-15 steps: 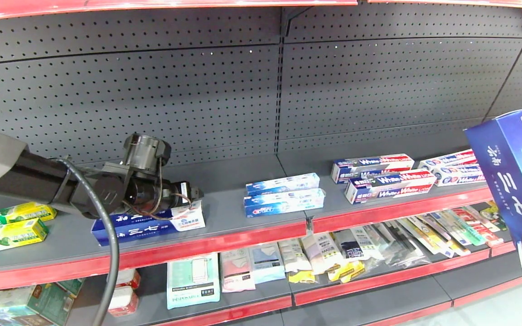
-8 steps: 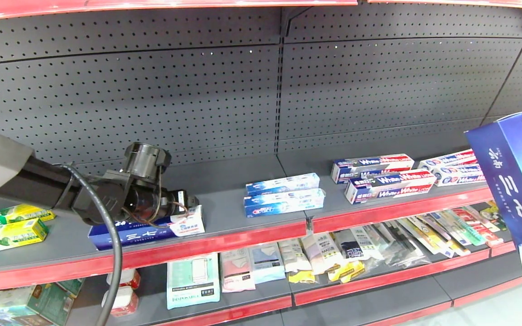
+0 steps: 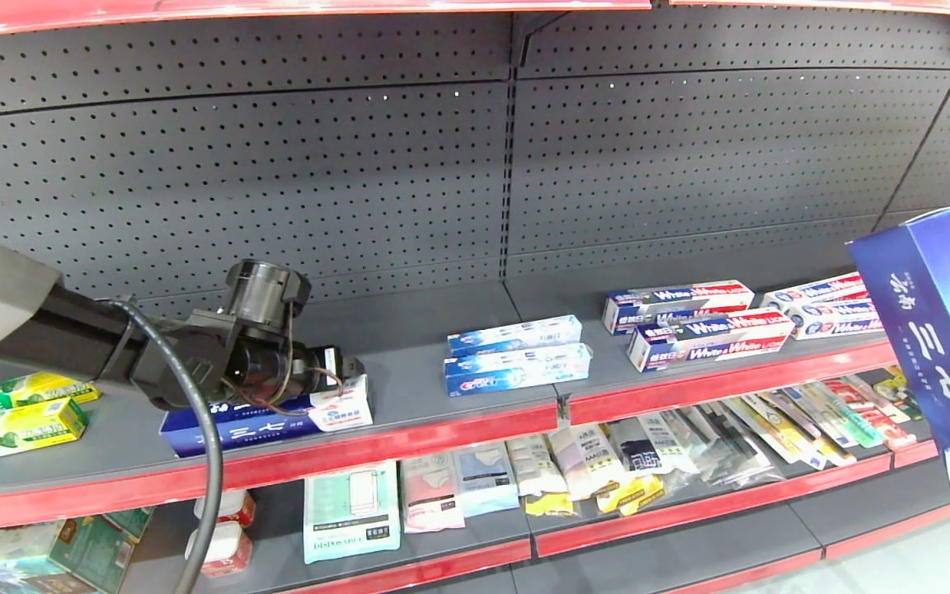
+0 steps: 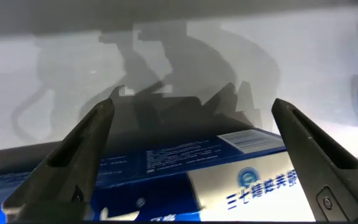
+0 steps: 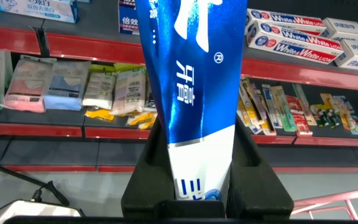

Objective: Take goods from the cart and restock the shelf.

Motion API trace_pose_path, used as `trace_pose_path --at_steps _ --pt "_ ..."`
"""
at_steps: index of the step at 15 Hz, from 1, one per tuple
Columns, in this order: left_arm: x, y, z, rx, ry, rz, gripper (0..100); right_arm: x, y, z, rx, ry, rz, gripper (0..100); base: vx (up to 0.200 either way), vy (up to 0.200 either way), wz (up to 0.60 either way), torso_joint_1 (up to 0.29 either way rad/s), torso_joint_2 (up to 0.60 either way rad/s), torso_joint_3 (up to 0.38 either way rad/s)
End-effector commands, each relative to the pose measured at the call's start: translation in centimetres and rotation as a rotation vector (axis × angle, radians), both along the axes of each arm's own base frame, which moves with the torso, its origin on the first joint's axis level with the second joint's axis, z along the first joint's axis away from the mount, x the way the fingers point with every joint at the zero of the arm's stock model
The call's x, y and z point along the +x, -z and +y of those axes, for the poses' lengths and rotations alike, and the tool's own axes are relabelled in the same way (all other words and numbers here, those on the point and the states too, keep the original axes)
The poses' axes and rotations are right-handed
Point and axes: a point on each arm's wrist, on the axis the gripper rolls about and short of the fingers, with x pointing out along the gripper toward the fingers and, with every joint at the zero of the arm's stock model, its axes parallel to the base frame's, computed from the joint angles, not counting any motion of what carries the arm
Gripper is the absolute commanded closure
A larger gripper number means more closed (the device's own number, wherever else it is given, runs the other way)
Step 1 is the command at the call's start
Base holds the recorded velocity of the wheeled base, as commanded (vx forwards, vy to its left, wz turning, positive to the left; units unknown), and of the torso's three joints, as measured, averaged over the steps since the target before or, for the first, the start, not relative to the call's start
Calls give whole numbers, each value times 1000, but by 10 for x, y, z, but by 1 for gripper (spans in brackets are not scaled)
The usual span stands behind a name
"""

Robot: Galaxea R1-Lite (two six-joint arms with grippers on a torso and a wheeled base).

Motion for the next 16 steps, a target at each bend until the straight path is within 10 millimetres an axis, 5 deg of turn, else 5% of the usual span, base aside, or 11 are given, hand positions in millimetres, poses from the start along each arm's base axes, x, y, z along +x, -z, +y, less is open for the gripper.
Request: trace_pose_path --at_steps 1,10,14,16 --pt "0 0 0 -2 2 1 0 0 0 0 -1 0 1 100 0 0 0 0 0 0" --pt "1 -7 -1 -9 10 -39 0 0 0 0 0 -2 1 100 0 0 0 0 0 0" --pt "-23 -36 7 -36 22 -95 0 1 1 0 1 -5 10 100 0 0 0 0 0 0" --pt "-56 -56 16 -32 36 -141 0 3 2 0 3 -7 19 100 0 0 0 0 0 0"
